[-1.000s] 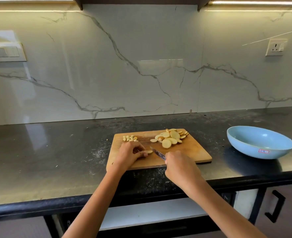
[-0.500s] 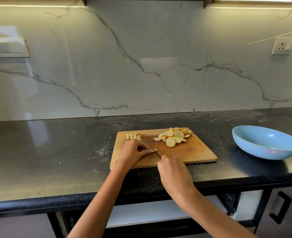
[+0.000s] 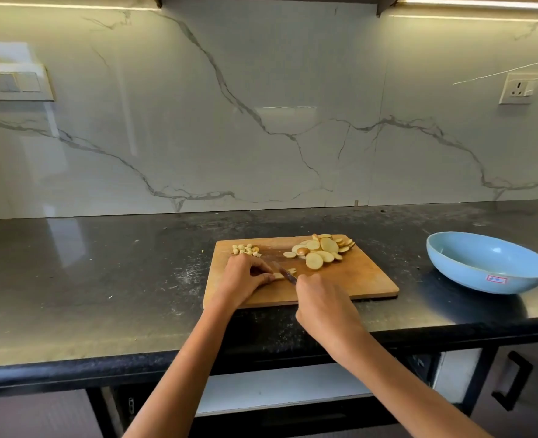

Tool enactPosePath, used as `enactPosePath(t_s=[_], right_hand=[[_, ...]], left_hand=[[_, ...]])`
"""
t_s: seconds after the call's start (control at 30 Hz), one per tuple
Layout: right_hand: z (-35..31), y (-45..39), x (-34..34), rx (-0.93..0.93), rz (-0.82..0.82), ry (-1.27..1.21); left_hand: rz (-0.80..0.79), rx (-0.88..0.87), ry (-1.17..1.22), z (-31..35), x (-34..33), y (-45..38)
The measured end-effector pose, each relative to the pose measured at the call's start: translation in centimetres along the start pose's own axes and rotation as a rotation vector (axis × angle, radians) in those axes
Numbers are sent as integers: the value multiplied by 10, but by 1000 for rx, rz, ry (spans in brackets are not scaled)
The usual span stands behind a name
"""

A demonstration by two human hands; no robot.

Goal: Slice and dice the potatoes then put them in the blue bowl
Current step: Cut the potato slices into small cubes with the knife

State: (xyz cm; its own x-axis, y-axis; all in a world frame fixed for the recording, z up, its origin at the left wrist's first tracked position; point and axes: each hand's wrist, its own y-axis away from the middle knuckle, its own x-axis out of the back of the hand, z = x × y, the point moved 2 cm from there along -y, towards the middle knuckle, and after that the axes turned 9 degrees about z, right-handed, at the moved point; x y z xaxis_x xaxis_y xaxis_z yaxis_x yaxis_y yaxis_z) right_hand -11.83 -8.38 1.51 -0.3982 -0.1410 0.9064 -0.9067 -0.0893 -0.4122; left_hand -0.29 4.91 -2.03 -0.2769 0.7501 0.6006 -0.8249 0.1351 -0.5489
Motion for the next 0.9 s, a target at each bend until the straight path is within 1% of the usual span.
enactPosePath(t_s=[0.2, 0.37, 0.53, 0.63, 0.77, 0.9], right_hand=[[-14, -4, -7, 38, -35, 24], [-9, 10, -6, 66, -18, 27], [-7, 13, -8, 68, 26, 70], [-3, 6, -7, 33, 15, 67], [0, 1, 2, -7, 19, 13], [-9, -2, 2, 19, 8, -9]], left_hand=[[1, -11, 8, 1, 1, 0], [-4, 0, 4, 1, 0, 0], [-5, -8, -2, 2, 1, 1], [-11, -9, 6, 3, 2, 2], [49, 18, 14, 2, 5, 3], [77, 41, -3, 4, 8, 4]])
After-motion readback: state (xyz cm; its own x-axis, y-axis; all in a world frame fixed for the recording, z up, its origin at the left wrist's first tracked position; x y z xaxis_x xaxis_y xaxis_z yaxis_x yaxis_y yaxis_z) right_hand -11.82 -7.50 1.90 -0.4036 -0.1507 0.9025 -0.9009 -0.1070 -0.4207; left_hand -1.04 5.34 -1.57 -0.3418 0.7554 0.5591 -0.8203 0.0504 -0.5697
